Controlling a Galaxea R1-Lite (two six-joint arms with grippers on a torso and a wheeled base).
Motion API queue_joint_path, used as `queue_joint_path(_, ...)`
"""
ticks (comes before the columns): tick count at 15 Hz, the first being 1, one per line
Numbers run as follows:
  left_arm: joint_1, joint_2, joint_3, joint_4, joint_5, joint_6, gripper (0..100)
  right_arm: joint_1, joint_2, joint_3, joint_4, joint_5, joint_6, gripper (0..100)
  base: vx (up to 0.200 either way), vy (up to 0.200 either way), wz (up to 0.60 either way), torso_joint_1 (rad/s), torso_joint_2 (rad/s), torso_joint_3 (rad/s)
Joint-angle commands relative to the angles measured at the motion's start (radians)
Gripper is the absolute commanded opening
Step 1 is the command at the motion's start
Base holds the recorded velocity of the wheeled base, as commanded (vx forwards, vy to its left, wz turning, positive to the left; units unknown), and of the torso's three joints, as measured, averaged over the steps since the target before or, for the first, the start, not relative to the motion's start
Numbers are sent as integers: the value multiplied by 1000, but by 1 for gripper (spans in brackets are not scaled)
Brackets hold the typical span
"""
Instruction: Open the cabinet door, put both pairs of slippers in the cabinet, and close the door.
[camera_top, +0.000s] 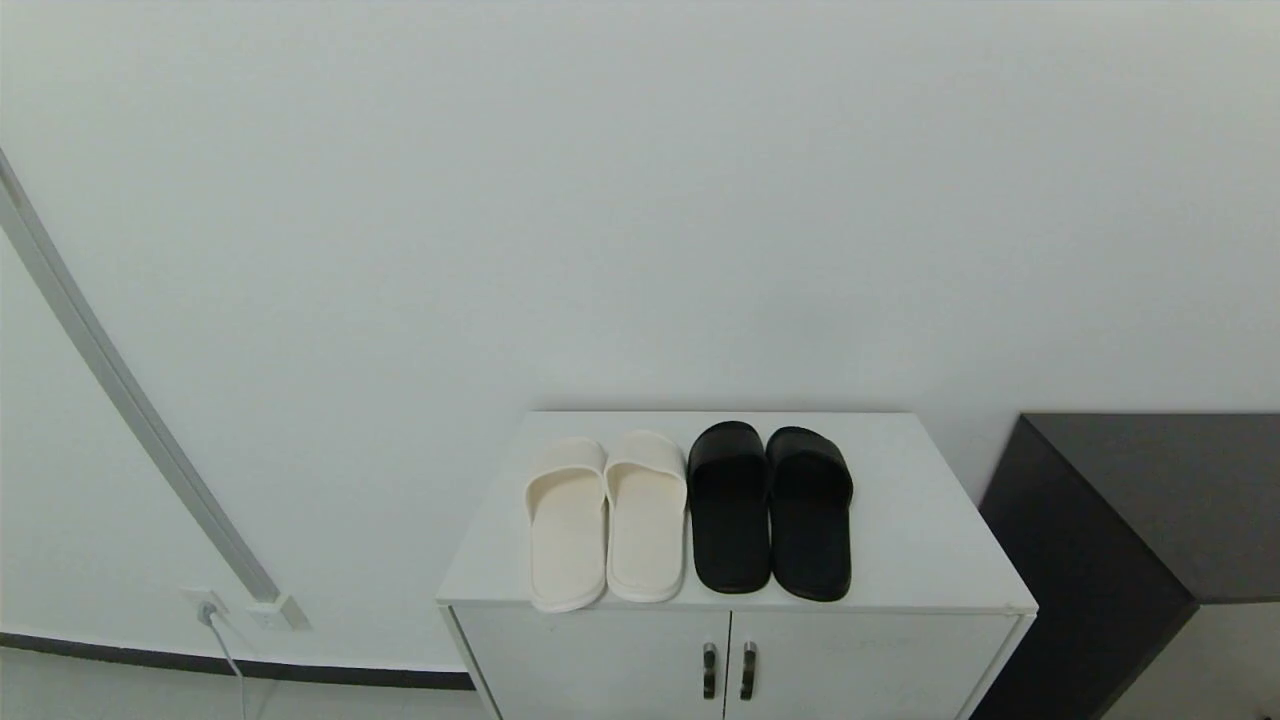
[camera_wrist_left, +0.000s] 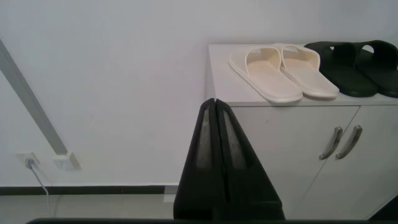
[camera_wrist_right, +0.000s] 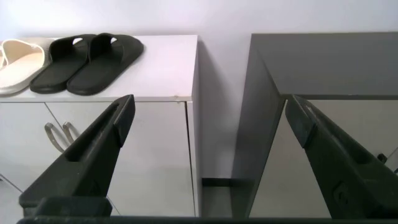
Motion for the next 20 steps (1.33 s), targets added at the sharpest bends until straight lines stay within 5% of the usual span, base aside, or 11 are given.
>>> queue_joint_path(1,1,1,0,0,0,0,0,0,0,0,0,0,1,100,0,0,0,0,0,0)
queue_joint_path(9,1,1,-1,0,-1,0,0,2,6,-29,-17,0,36,100,0,0,0,0,0,0)
queue_joint_path(10,1,1,-1,0,0,0,0,8,98,-193,8,0,110,100,0,0,0,0,0,0)
queue_joint_path(16,1,1,0,0,0,21,0,9,347,-159,19,123,43,100,0,0,0,0,0,0)
queue_joint_path(20,1,1,0,0,0,20,0,63,616,-193,-116,146,47,100,0,0,0,0,0,0)
